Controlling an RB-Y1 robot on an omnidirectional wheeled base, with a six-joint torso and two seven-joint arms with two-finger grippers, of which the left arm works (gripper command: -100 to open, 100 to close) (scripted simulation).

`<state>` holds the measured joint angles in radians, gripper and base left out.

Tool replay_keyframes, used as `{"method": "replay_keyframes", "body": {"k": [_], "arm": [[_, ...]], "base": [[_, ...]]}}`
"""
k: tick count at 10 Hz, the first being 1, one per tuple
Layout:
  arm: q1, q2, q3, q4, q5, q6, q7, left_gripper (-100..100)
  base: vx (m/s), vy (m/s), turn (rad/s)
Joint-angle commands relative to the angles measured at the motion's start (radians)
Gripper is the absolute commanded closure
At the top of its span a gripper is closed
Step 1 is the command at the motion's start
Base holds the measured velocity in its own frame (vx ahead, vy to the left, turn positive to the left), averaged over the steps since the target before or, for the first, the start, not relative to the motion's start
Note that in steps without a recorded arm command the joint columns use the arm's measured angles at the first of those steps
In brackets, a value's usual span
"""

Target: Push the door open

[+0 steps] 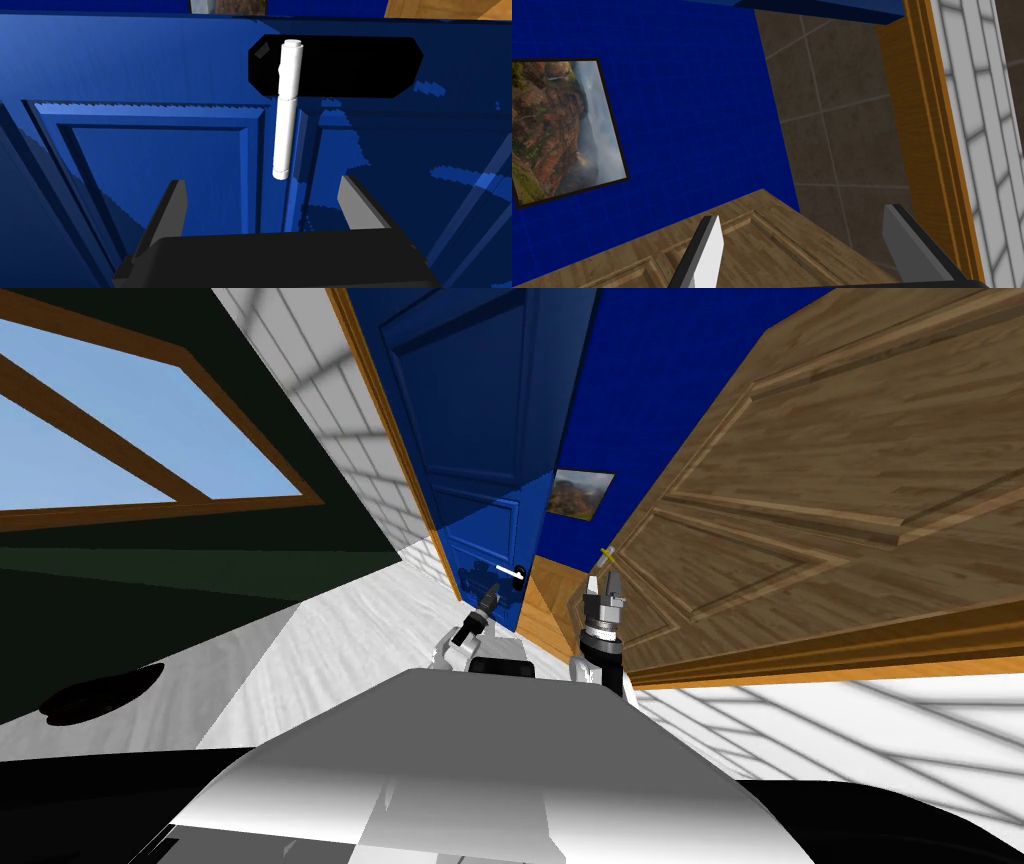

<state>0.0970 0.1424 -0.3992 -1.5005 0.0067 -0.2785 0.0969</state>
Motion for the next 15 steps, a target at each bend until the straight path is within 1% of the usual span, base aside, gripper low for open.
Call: {"method": "replay_keyframes", "body": {"k": [1, 3, 4, 5, 7, 12, 13, 14, 15], "arm": [[-0.020, 0.005, -0.011, 0.032, 0.002, 0.004, 0.007, -100], [-0.038, 0.008, -0.025, 0.068, 0.002, 0.008, 0.012, -100], [-0.051, 0.009, -0.035, 0.093, 0.002, 0.011, 0.015, -100], [-0.051, 0.008, -0.028, 0.089, 0.002, 0.004, 0.014, -100], [-0.063, -0.001, -0.020, 0.110, 0.003, 0.001, 0.012, -100], [-0.091, -0.022, 0.003, 0.154, 0.004, -0.007, 0.007, -100], [-0.087, -0.020, 0.000, 0.148, 0.003, -0.005, 0.008, -100], [-0.087, -0.020, 0.000, 0.148, 0.003, -0.005, 0.008, 100], [-0.087, -0.020, 0.000, 0.148, 0.003, -0.005, 0.008, 100]], "base": [[0.082, 0.100, -0.089], [0.108, 0.104, -0.099], [0.122, 0.122, -0.117], [0.056, 0.060, -0.033], [0.149, -0.037, -0.033], [0.208, -0.092, -0.036], [0.091, -0.028, 0.000], [-0.011, 0.001, 0.004], [-0.027, 0.011, -0.014]]}}
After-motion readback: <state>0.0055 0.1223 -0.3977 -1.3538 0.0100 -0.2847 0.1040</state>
